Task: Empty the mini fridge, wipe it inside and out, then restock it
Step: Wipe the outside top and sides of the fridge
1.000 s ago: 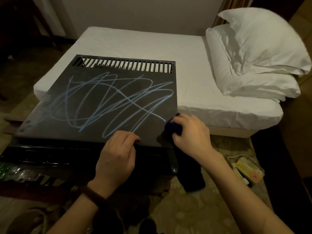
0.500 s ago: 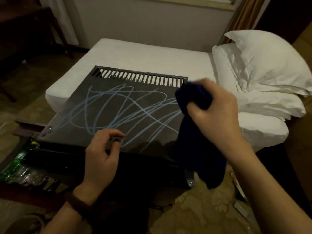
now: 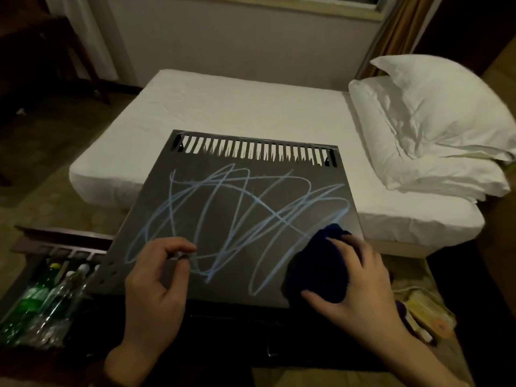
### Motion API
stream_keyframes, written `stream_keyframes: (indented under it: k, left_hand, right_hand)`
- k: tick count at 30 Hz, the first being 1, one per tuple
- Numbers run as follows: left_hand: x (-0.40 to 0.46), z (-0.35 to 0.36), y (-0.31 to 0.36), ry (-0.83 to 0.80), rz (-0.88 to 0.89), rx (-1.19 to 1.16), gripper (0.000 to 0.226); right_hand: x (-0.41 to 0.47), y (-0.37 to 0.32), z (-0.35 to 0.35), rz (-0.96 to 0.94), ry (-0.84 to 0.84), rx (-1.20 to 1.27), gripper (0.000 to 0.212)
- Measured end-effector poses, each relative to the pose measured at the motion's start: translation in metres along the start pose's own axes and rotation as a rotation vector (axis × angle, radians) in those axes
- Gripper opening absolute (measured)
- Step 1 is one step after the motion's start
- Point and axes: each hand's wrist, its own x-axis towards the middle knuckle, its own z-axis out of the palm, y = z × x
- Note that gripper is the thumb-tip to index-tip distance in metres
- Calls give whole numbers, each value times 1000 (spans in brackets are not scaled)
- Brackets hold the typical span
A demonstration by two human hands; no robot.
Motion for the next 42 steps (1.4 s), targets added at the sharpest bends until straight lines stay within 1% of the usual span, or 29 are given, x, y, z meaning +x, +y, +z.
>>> stream_keyframes:
  k: [1, 2, 4, 6, 7, 9, 12, 13, 15, 16, 17, 19, 20, 22, 24, 25, 27, 29, 31, 33, 35, 36, 37, 40, 42]
  left_hand:
    - [6, 1, -1, -17, 14, -12, 25]
    - [12, 4, 0, -38, 30, -22, 26]
    - [20, 9, 2, -81, 66, -38, 23]
    - [25, 13, 5, -106, 99, -61, 16]
    - [26, 13, 6, -116, 113, -69, 14]
    - [25, 11, 4, -121, 125, -84, 13]
    - [23, 7, -2, -106, 88, -110, 15]
    - [21, 5, -4, -105, 68, -117, 16]
    - [20, 3, -6, -109, 46, -128, 17]
    - [21, 3, -7, -111, 46, -132, 17]
    - [21, 3, -6, -115, 48, -131, 16]
    - [21, 6, -3, -128, 51, -128, 14]
    - [21, 7, -1, -130, 55, -131, 14]
    - [21, 8, 2, -138, 72, -138, 14]
    - [20, 8, 3, -139, 85, -140, 14]
    - [20, 7, 2, -135, 84, -135, 14]
    - [18, 6, 1, -121, 66, -129, 13]
    - [15, 6, 0, -115, 40, -129, 12]
    - [12, 11, 0, -117, 27, -131, 12]
    - [10, 18, 2, -138, 20, -116, 11]
    - [9, 26, 4, -171, 21, -86, 11]
    - [9, 29, 4, -191, 24, -67, 10]
    - [10, 30, 4, -209, 38, -37, 11]
    - [14, 21, -2, -231, 95, 98, 16]
    - [16, 7, -10, -228, 84, 170, 13]
  right_hand:
    - [12, -3, 8, -14, 86, -32, 77]
    - [30, -5, 12, 2, 132, -63, 70]
    - [70, -6, 14, 130, 112, -94, 62]
    - [87, -4, 16, 187, 99, -73, 57]
    - [80, -5, 15, 171, 112, -64, 56]
    - [40, -12, 8, 41, 120, -23, 56]
    - [-27, -19, 0, -106, 63, 4, 50]
    - [-32, -17, -2, -126, 60, 5, 48]
    - [-13, -10, -1, -145, 75, -14, 47]
    - [7, -7, 3, -123, 94, -38, 47]
    - [34, -3, 6, -52, 124, -59, 47]
    - [85, 2, 11, 150, 115, -90, 44]
    - [99, 1, 12, 195, 104, -96, 44]
    - [93, -5, 12, 131, 88, -94, 47]
    - [49, -17, 9, -47, 52, -54, 52]
    - [23, -25, 7, -134, 30, -19, 50]
    - [-15, -34, 4, -224, -15, -12, 42]
    - [-18, -39, 7, -238, -3, -41, 39]
    - [4, -47, 18, -205, 29, -36, 42]
    - [45, -62, 30, -101, 71, -43, 45]
    - [77, -75, 39, 10, 63, -61, 40]
    - [80, -77, 42, 13, 64, -61, 38]
    - [73, -76, 42, -17, 60, -61, 39]
    - [17, -62, 28, -211, 26, -5, 42]
    - [-10, -49, 19, -282, -22, 20, 40]
